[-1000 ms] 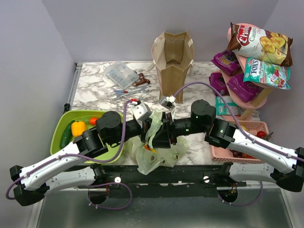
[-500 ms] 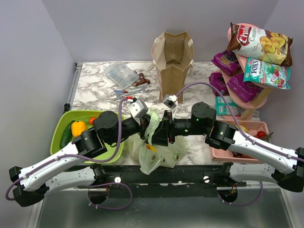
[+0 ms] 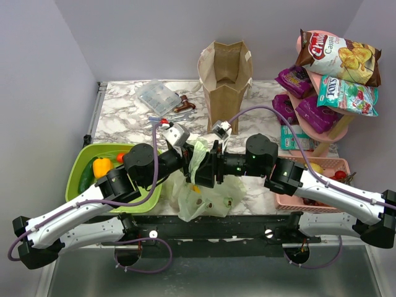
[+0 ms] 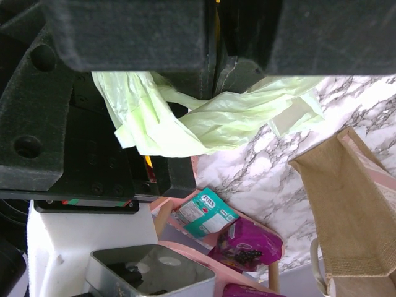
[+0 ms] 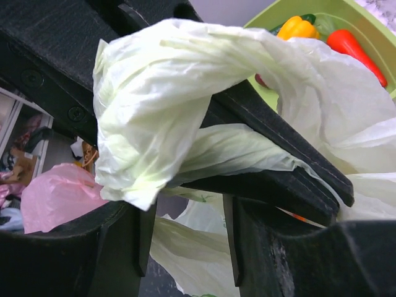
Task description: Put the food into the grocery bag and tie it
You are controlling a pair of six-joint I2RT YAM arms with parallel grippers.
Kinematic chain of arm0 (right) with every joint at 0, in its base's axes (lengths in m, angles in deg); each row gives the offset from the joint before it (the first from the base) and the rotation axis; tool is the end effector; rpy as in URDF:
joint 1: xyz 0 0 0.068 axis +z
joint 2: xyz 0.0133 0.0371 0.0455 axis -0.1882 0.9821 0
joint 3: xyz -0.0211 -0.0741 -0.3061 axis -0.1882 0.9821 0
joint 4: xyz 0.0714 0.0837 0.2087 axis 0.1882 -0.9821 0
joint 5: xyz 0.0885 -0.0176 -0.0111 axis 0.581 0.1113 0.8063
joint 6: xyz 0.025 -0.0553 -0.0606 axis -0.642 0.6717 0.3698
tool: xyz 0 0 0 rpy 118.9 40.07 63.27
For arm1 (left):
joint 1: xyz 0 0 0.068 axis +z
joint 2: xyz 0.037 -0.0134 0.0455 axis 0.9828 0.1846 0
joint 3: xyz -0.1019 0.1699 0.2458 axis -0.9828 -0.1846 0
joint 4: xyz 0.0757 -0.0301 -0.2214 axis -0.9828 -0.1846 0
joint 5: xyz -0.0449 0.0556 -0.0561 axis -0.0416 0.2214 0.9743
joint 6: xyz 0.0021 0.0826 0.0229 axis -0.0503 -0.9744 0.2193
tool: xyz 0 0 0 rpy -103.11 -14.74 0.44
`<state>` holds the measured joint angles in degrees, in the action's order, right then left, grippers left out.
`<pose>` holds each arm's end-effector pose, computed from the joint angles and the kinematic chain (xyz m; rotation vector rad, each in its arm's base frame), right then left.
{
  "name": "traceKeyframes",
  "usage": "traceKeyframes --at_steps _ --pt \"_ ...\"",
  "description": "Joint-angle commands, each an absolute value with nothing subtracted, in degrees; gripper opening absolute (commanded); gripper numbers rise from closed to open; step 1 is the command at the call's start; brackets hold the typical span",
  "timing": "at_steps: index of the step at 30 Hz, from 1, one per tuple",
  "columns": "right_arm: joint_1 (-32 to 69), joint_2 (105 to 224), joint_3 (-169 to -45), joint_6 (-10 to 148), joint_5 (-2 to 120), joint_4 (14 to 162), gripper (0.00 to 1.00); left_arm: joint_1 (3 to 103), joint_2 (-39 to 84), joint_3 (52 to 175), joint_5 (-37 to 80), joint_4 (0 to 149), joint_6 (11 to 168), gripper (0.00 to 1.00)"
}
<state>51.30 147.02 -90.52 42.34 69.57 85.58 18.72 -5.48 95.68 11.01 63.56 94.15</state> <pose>0.0952 0.2308 0.4145 -0.7366 1.7921 1.4616 0.0858 -0.1464 0.4201 0.6145 1.5906 -0.9927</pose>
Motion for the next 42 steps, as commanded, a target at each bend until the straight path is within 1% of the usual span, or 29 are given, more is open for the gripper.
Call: traceKeyframes --at_steps 1,8,15,17,20,21,23,26,36,42 --pt "51.09 147.35 -90.26 41.79 61.99 93.77 0.54 16.80 -5.30 95.69 13.73 62.75 100.34 0.00" --pt "51.57 147.88 -89.96 40.48 58.07 94.87 0.52 15.55 -4.87 96.20 8.47 61.91 102.94 0.00" --pt "51.69 148.61 -90.55 39.42 55.37 94.95 0.44 14.42 -4.67 95.94 4.59 60.38 104.32 0.00" --pt "51.79 148.97 -90.80 39.24 55.04 94.69 0.38 14.03 -4.49 96.03 3.70 60.00 104.55 0.00" --pt "51.87 149.51 -91.23 39.56 56.15 94.53 0.18 13.61 -4.23 96.42 2.50 59.14 104.65 0.00" --pt "51.96 149.75 -91.56 39.66 56.47 94.11 0.14 13.58 -4.15 96.54 2.18 58.79 104.69 0.00" --pt "52.00 149.85 -92.16 40.17 56.91 92.64 0.07 13.47 -4.24 96.82 1.71 58.12 104.57 0.00" --pt "52.04 149.36 -92.75 40.76 56.59 90.38 0.02 13.52 -4.57 96.87 1.30 57.18 104.14 0.00" --pt "52.05 146.96 -97.11 43.31 51.57 77.97 0.01 13.45 -6.88 96.50 0.81 54.02 103.41 0.00" --pt "52.06 147.27 -98.89 44.21 48.36 73.75 0.01 13.44 -7.72 95.56 2.09 53.55 103.06 0.00"
